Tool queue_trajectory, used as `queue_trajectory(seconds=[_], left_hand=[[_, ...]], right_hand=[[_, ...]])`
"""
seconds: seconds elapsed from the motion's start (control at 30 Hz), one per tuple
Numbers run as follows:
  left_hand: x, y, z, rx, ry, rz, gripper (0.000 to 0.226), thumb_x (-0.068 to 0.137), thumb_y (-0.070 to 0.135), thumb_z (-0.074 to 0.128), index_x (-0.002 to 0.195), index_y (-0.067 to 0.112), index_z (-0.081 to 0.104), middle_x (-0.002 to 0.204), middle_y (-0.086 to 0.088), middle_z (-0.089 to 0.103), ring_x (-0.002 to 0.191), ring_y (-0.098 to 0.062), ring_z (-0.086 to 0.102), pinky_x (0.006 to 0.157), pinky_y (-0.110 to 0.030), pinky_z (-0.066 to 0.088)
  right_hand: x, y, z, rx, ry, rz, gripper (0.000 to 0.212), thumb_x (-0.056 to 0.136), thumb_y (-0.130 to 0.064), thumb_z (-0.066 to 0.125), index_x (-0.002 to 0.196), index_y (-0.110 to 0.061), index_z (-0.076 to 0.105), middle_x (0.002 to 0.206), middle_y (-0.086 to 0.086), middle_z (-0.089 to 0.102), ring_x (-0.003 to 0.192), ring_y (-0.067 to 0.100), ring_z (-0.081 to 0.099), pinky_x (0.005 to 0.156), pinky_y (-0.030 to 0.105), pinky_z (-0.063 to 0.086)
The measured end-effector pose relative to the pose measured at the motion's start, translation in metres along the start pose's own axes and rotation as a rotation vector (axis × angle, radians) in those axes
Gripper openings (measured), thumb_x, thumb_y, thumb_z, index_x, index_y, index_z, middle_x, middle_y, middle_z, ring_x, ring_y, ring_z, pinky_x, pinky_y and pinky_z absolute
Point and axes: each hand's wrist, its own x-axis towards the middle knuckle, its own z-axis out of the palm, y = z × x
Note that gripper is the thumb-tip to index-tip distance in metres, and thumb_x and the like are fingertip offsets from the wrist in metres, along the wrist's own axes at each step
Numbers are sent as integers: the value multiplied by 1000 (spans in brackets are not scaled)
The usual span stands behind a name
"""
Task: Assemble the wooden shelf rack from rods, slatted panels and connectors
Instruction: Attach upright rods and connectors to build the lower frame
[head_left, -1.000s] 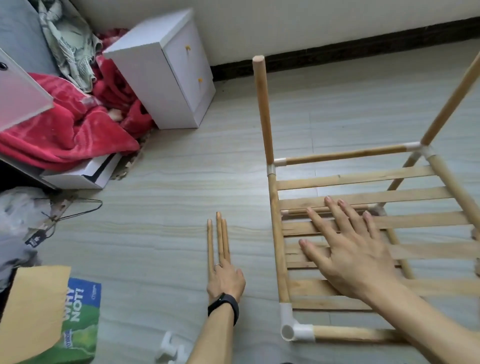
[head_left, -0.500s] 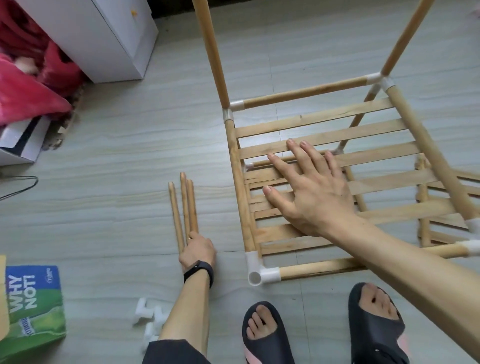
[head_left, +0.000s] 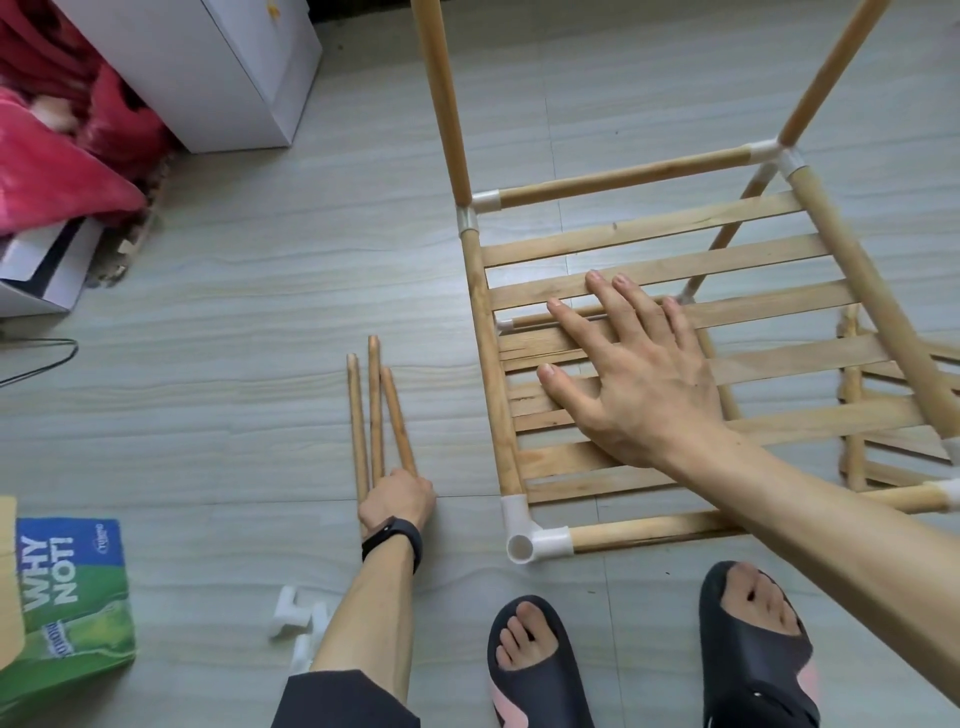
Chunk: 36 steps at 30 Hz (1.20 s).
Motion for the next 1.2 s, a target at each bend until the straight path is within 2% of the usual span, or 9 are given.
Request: queue_trajectory(seconds=[0.17, 0.3, 0.4, 0.53, 0.63, 0.77, 0.97, 1.07, 1.2], left_hand=[[-35, -5, -43, -288, 117, 79, 40, 98, 46, 35, 102, 17, 61, 107, -14, 69, 86, -32, 57, 81, -38, 49], [-77, -17, -107, -421, 316, 261, 41, 105, 45, 30, 113, 18, 59, 104, -15, 69, 80, -32, 58, 63, -36, 45], [-116, -34, -150, -471, 447, 397, 36, 105, 46, 32, 103, 23, 59, 85, -3, 66, 77, -30, 60, 63, -39, 46], [-168, -61, -206, -401, 731, 648, 27, 104, 42, 43, 107, 24, 64, 74, 8, 58, 64, -22, 57, 52, -33, 41], [-210, -68, -246, -356, 848, 817, 27, 100, 44, 49, 104, 27, 69, 68, 15, 53, 59, -14, 52, 51, -27, 38], [-257, -43, -285, -298, 922, 1017, 26, 93, 43, 54, 93, 24, 71, 67, 16, 56, 57, -9, 51, 50, -25, 37], [-265, -2, -282, -742, 741, 1039, 42, 92, 49, 64, 123, 25, 49, 78, 11, 63, 64, -1, 61, 54, -14, 47], [-244, -5, -235, -772, 455, 878, 52, 85, 51, 65, 128, 29, 47, 97, 11, 65, 81, -4, 64, 71, -24, 54], [-217, -13, -155, -703, 12, 660, 57, 78, 19, 71, 131, 21, 50, 120, 3, 58, 105, -14, 59, 92, -32, 50]], right_hand=[[1, -2, -4, 10, -10, -13, 74, 91, -78, 18, 156, -44, 29, 169, 1, 16, 156, 21, 10, 125, 52, 8], [-7, -8, -19, 2, 16, -43, 74, 94, -70, 25, 154, -30, 41, 160, 13, 28, 146, 31, 24, 119, 52, 26], [-12, -19, -34, -108, 38, -130, 71, 98, -64, 34, 160, -29, 28, 154, 15, 34, 136, 33, 35, 108, 48, 37], [-13, -43, -76, -137, 100, -264, 98, 87, -63, 64, 163, -30, 11, 128, 11, 51, 101, 28, 53, 67, 39, 48], [-15, -63, -114, -101, 201, -390, 104, 84, -65, 68, 162, -27, 11, 88, 1, 56, 58, 18, 39, 42, 27, 21], [-17, -73, -153, -163, 175, -410, 58, 94, -71, 45, 135, -30, 46, 79, -3, 63, 60, 25, 56, 46, 30, 31], [-31, -40, -169, 68, 62, -153, 50, 105, -55, 34, 81, -20, 61, 59, -6, 61, 51, 16, 61, 45, 33, 49], [-47, -32, -172, 554, -45, -69, 43, 104, -44, 48, 81, -13, 65, 60, -1, 70, 53, 12, 70, 49, 26, 57], [-76, -44, -171, 862, -180, -129, 31, 103, -29, 54, 89, -6, 67, 69, 0, 75, 53, 12, 68, 48, 20, 53]])
